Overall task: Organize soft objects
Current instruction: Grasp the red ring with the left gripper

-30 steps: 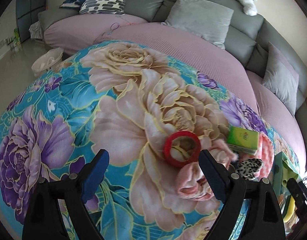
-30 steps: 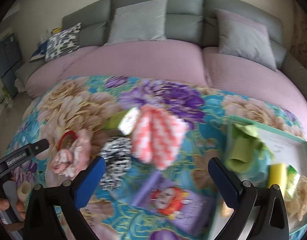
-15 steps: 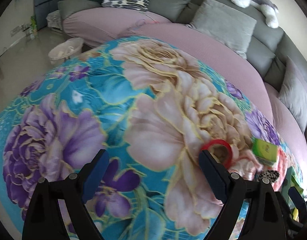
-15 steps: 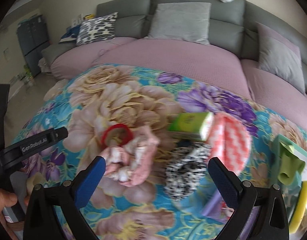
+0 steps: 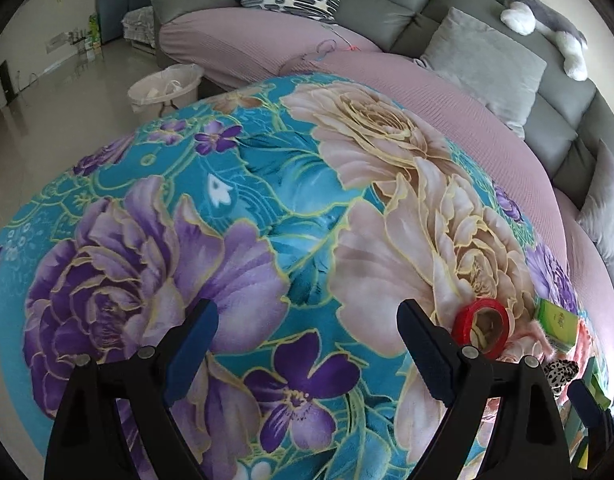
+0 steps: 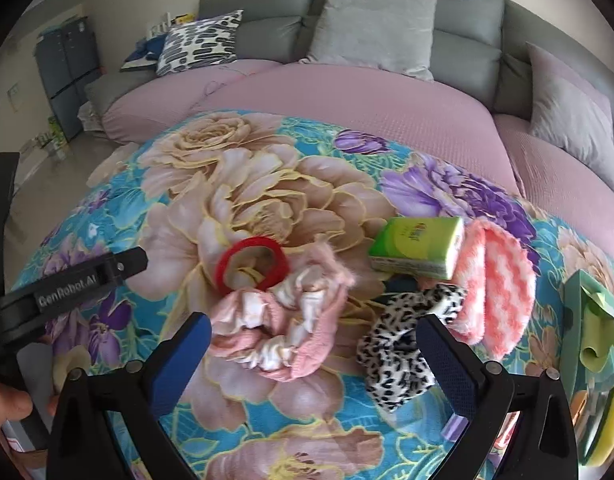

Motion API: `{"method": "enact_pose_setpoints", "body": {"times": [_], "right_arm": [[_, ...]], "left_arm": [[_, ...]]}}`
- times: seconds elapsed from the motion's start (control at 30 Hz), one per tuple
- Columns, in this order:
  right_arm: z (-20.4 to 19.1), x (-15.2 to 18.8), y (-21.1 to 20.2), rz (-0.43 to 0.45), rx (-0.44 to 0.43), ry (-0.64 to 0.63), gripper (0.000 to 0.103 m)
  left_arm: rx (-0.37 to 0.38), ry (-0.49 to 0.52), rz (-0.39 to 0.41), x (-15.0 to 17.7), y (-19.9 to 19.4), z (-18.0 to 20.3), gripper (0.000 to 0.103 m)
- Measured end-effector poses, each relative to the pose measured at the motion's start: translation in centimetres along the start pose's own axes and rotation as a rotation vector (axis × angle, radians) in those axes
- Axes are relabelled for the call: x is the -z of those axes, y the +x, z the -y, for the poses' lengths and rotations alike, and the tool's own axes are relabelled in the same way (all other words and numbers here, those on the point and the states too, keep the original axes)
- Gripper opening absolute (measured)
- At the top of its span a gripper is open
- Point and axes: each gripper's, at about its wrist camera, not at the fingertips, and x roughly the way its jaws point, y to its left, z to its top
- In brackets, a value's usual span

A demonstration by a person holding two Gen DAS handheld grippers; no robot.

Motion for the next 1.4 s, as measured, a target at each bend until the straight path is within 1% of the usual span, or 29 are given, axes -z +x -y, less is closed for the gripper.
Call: {"method": "enact_pose_setpoints", "body": {"times": [0.13,0.2,0.3,0.37,0.47,0.53,0.67,0.87,0.97,1.03,1.1,1.23,1.27,1.3,1.37,1.4], "right_arm": [[1.7,-0.2,-0.8,0.024,0.032,0.034,0.103],[2.5,-0.2,-0.9,0.023,0.050,0.048,0.103],[3.9,-0.2,-1.3,0.025,0.091,0.066,0.103],[5.0,-0.2,-1.7,0.029,0.112,0.087,0.103],[6.6,-0.2,-2.0,0.030,0.123,0.124,0.103],[7.3,-0.2,-2.0,0.024,0.130,0.141,0.103],[8.1,0.0,-1.9,0.018,0.131,0.159,0.103],[8.5,0.2,-1.7,0.006,0.127,0.163,0.103],[8.7,0.3,-1.6,0.003,0.123,0.170,0.103],[8.8,0.3,-1.6,0.001,0.121,0.173,0.103],[8.9,0.3,-1.6,0.000,0.118,0.174,0.103],[9.0,0.4,-1.6,-0.001,0.115,0.179,0.103],[9.0,0.4,-1.6,-0.002,0.116,0.182,0.103],[9.1,0.4,-1.6,-0.003,0.116,0.183,0.103],[9.2,0.5,-1.6,-0.005,0.116,0.187,0.103],[9.2,0.5,-1.5,-0.007,0.117,0.189,0.103]], "left_arm": [[0.048,0.046,-0.014,0.0,0.7,1.4,0.091],[0.080,0.100,-0.014,0.1,0.9,2.9,0.091],[0.140,0.149,-0.018,0.3,1.0,4.6,0.091],[0.165,0.186,-0.021,0.4,1.1,5.9,0.091],[0.203,0.242,-0.029,0.7,1.4,7.7,0.091],[0.217,0.262,-0.036,0.7,1.7,8.7,0.091],[0.223,0.300,-0.045,0.9,2.5,10.1,0.091],[0.174,0.371,-0.066,1.6,3.8,11.9,0.091],[0.176,0.385,-0.062,1.7,4.0,12.5,0.091],[0.155,0.400,-0.064,1.8,4.2,12.9,0.091],[0.152,0.417,-0.065,2.0,4.3,13.2,0.091],[0.143,0.404,-0.067,2.0,4.4,13.3,0.091],[0.143,0.390,-0.068,2.0,4.4,13.2,0.090],[0.140,0.383,-0.067,1.9,4.3,13.1,0.084],[0.173,0.363,-0.069,1.7,4.0,12.7,0.072],[0.189,0.355,-0.073,1.8,3.9,12.7,0.063]]}}
